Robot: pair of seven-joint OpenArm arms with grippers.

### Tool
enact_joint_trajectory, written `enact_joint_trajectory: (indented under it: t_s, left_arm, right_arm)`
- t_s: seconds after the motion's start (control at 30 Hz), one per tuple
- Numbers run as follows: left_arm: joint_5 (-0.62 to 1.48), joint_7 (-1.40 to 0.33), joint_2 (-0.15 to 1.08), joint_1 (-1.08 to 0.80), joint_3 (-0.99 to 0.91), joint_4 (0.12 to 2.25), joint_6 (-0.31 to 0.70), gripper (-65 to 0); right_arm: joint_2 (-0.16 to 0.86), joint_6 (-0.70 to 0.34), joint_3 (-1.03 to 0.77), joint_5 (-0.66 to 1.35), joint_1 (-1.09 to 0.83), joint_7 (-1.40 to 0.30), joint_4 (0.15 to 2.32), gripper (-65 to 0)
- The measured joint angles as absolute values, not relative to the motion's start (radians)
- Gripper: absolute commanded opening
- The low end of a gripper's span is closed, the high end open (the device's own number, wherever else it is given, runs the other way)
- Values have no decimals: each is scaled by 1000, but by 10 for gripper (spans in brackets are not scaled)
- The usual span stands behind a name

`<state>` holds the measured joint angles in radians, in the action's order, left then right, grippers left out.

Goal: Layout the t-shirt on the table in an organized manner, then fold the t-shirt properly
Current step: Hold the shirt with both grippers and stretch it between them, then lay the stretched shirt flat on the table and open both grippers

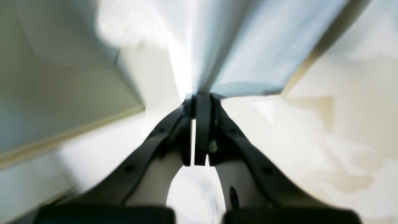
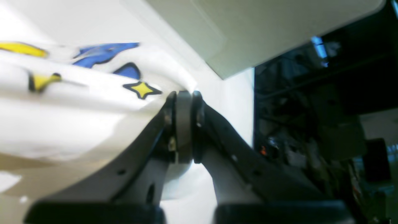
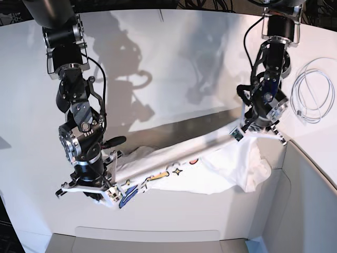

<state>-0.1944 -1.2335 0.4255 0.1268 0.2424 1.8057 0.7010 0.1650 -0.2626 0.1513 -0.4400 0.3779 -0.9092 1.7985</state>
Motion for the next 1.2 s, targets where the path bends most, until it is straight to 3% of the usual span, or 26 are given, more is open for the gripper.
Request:
enact_joint_trajectory:
  t_s: [0.3, 0.57, 0.7, 0.8, 0.9, 1.07, 1.2]
  left_arm:
    - [-178, -1205, 658, -84, 430, 1881, 701, -650]
    - [-175, -1194, 737, -125, 447, 1884, 703, -650]
    - [-209, -1246, 781, -129, 413, 1884, 704, -650]
    - [-201, -1245, 767, -106, 327, 1890, 705, -650]
    - [-206, -1230, 734, -49, 289, 1890, 701, -650]
    - [-213, -1256, 682, 31, 292, 1893, 701, -650]
    - [-210, -1253, 614, 13, 291, 1895, 700, -650]
  right_arm:
    - [193, -270, 152, -542, 109, -895, 1966, -650]
    - [274, -272, 143, -536, -114, -890, 2009, -650]
    - [294, -295, 18, -565, -157, -913, 2042, -650]
    - [324, -353, -111, -564, -143, -925, 2042, -650]
    - [316, -371, -124, -472, -120, -952, 2040, -650]
    - [322, -377, -1, -475, -16, -1114, 2041, -650]
    - [307, -378, 123, -443, -70, -1192, 2028, -650]
